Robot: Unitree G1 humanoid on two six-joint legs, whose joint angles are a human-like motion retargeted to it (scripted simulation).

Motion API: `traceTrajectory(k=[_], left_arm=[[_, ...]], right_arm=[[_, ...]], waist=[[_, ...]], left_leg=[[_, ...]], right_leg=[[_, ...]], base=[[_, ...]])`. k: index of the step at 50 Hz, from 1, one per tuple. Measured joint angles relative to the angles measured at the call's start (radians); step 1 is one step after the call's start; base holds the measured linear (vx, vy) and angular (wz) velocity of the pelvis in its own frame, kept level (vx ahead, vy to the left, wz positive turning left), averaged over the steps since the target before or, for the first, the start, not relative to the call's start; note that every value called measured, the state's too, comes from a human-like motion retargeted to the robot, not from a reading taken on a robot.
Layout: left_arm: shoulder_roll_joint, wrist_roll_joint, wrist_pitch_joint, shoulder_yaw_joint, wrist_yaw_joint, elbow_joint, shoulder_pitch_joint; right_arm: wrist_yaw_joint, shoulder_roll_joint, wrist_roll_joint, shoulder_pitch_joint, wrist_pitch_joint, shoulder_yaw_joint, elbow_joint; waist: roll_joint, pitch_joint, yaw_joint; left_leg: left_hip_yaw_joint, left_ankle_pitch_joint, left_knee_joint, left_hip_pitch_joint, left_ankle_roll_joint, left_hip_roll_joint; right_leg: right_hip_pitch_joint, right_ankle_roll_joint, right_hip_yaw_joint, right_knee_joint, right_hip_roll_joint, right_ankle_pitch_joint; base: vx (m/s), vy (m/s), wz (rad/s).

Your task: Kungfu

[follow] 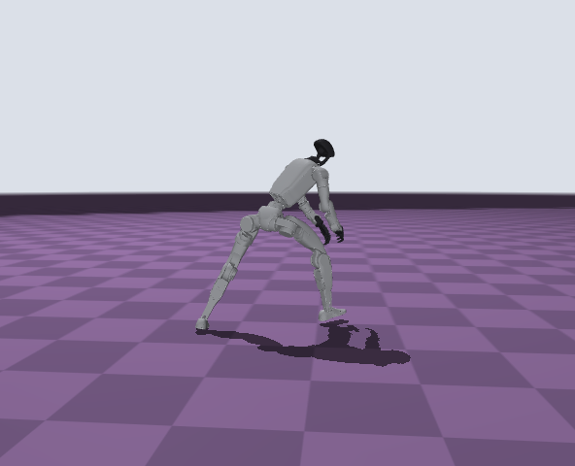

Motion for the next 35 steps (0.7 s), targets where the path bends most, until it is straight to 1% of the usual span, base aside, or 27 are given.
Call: traceTrajectory(k=[5, 8, 10, 12, 13, 15, 17, 18, 20, 22, 25, 27, 31, 35], left_arm=[[-0.013, -0.125, 0.023, 0.025, -0.019, 0.042, 0.013], [0.015, -0.283, 0.062, -0.018, -0.064, -0.004, 0.063], [0.106, -0.455, 0.162, -0.080, -0.167, -0.213, 0.174], [0.185, -0.505, 0.226, -0.098, -0.195, -0.333, 0.269], [0.262, -0.566, 0.297, -0.121, -0.212, -0.475, 0.359], [0.381, -0.651, 0.414, -0.156, -0.173, -0.695, 0.514], [0.467, -0.702, 0.455, -0.166, -0.081, -0.849, 0.644], [0.510, -0.722, 0.470, -0.166, -0.022, -0.920, 0.716], [0.548, -0.737, 0.477, -0.158, 0.065, -0.990, 0.807], [0.564, -0.730, 0.479, -0.156, 0.128, -1.027, 0.869], [0.566, -0.697, 0.487, -0.145, 0.218, -1.077, 0.943], [0.544, -0.674, 0.488, -0.131, 0.257, -1.109, 0.966], [0.512, -0.627, 0.493, -0.115, 0.261, -1.134, 0.971], [0.465, -0.597, 0.508, -0.078, 0.246, -1.122, 0.955]], right_arm=[[0.066, -0.029, -0.010, -0.035, 0.002, 0.045, -0.006], [0.120, -0.020, 0.032, -0.012, 0.023, 0.103, -0.059], [0.235, -0.081, 0.222, 0.055, 0.109, 0.184, -0.217], [0.286, -0.034, 0.282, 0.117, 0.133, 0.225, -0.309], [0.317, -0.022, 0.330, 0.167, 0.155, 0.254, -0.387], [0.350, -0.013, 0.401, 0.239, 0.169, 0.316, -0.526], [0.339, -0.004, 0.437, 0.302, 0.149, 0.371, -0.635], [0.318, -0.021, 0.477, 0.322, 0.147, 0.405, -0.706], [0.282, -0.043, 0.532, 0.348, 0.126, 0.446, -0.781], [0.268, -0.049, 0.541, 0.369, 0.094, 0.468, -0.804], [0.310, -0.052, 0.481, 0.404, 0.052, 0.468, -0.788], [0.314, -0.012, 0.401, 0.442, 0.006, 0.453, -0.733], [0.254, 0.014, 0.349, 0.447, -0.050, 0.405, -0.687], [0.216, 0.012, 0.347, 0.431, -0.043, 0.372, -0.690]], waist=[[0.038, 0.044, 0.001], [0.082, 0.047, 0.019], [0.084, -0.001, -0.001], [0.101, 0.011, 0.065], [0.104, 0.000, 0.091], [0.105, -0.020, 0.130], [0.105, -0.037, 0.171], [0.099, -0.052, 0.194], [0.090, -0.072, 0.228], [0.089, -0.090, 0.252], [0.088, -0.114, 0.275], [0.093, -0.127, 0.293], [0.086, -0.145, 0.277], [0.093, -0.127, 0.257]], left_leg=[[0.048, 0.000, -0.099, 0.040, 0.000, -0.046], [0.048, -0.006, -0.143, 0.045, 0.000, -0.054], [0.022, -0.009, -0.163, 0.034, 0.000, -0.140], [0.052, -0.016, -0.172, 0.054, 0.000, -0.079], [0.058, -0.031, -0.156, 0.051, 0.000, -0.067], [0.059, -0.041, -0.147, 0.044, 0.000, -0.070], [0.060, -0.046, -0.150, 0.043, 0.000, -0.087], [0.062, -0.049, -0.150, 0.042, 0.000, -0.095], [0.058, -0.049, -0.161, 0.042, 0.000, -0.125], [0.048, -0.048, -0.171, 0.039, 0.000, -0.155], [0.032, -0.049, -0.175, 0.022, 0.000, -0.186], [0.025, -0.054, -0.165, 0.005, 0.000, -0.197], [0.014, -0.055, -0.146, -0.024, 0.000, -0.220], [0.031, -0.062, -0.116, -0.042, 0.000, -0.204]], right_leg=[[0.000, 0.019, 0.022, -0.055, -0.007, 0.037], [0.000, 0.025, 0.023, -0.065, 0.000, 0.051], [0.000, 0.044, 0.080, -0.162, -0.061, 0.128], [0.000, 0.020, 0.036, -0.101, -0.009, 0.086], [0.000, 0.015, 0.027, -0.100, 0.000, 0.088], [0.000, 0.012, 0.018, -0.118, -0.009, 0.104], [0.000, 0.012, 0.019, -0.142, -0.023, 0.124], [0.000, 0.011, 0.019, -0.154, -0.028, 0.135], [0.000, 0.015, 0.033, -0.183, -0.052, 0.159], [0.000, 0.021, 0.050, -0.209, -0.077, 0.179], [0.000, 0.023, 0.058, -0.239, -0.112, 0.202], [0.000, 0.018, 0.041, -0.251, -0.133, 0.212], [0.000, 0.009, 0.021, -0.289, -0.176, 0.241], [0.000, -0.031, -0.041, -0.309, -0.179, 0.274]], base=[[-0.05, 0.19, 0.00], [0.01, 0.18, 0.11], [-0.05, 0.23, 0.92], [0.11, 0.02, -0.91], [0.12, 0.03, -0.85], [0.09, 0.11, -0.15], [0.11, 0.19, 0.10], [0.11, 0.20, 0.18], [0.10, 0.25, 0.46], [0.05, 0.22, 0.63], [0.01, 0.19, 0.54], [0.03, 0.20, 0.38], [-0.03, 0.11, 0.36], [0.00, 0.09, -0.27]])
